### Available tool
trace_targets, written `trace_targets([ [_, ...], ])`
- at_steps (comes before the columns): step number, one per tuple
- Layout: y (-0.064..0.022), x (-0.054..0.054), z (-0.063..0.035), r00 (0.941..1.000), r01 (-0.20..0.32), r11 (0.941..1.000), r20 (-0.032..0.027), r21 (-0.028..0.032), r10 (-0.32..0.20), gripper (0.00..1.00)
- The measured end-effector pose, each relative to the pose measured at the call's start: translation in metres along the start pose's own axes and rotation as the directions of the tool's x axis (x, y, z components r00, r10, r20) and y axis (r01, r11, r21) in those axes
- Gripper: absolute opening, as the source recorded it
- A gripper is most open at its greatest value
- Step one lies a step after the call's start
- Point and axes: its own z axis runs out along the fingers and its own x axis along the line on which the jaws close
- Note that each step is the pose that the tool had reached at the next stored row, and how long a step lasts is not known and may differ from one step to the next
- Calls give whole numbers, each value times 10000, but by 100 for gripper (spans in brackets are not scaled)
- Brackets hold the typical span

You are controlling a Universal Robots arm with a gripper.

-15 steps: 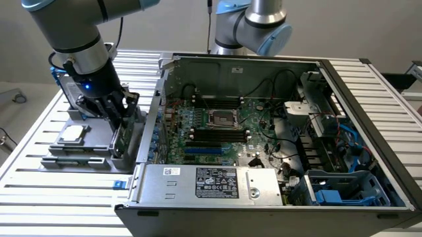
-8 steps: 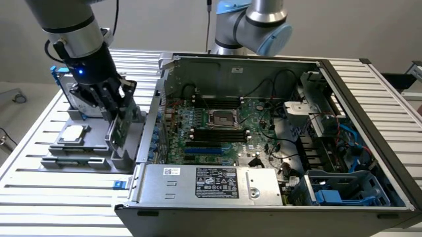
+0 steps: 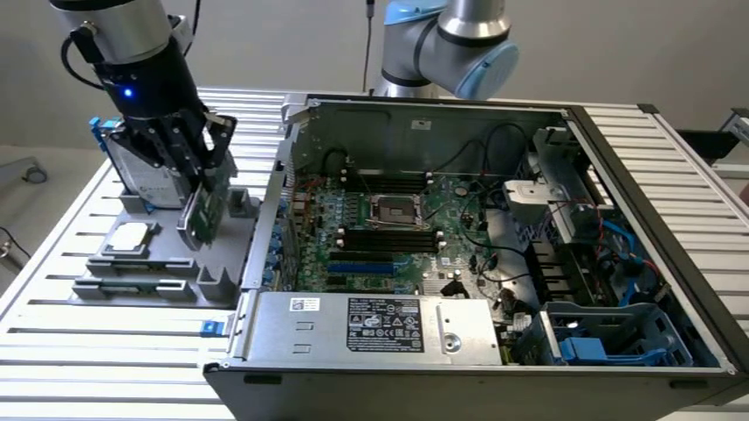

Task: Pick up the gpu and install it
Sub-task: 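Pick up the gpu and move the gpu toward the slot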

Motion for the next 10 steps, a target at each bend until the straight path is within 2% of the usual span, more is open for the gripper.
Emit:
trace_targets([
  [10, 21, -31, -456, 10000, 0, 10000, 0, 0, 0, 26],
])
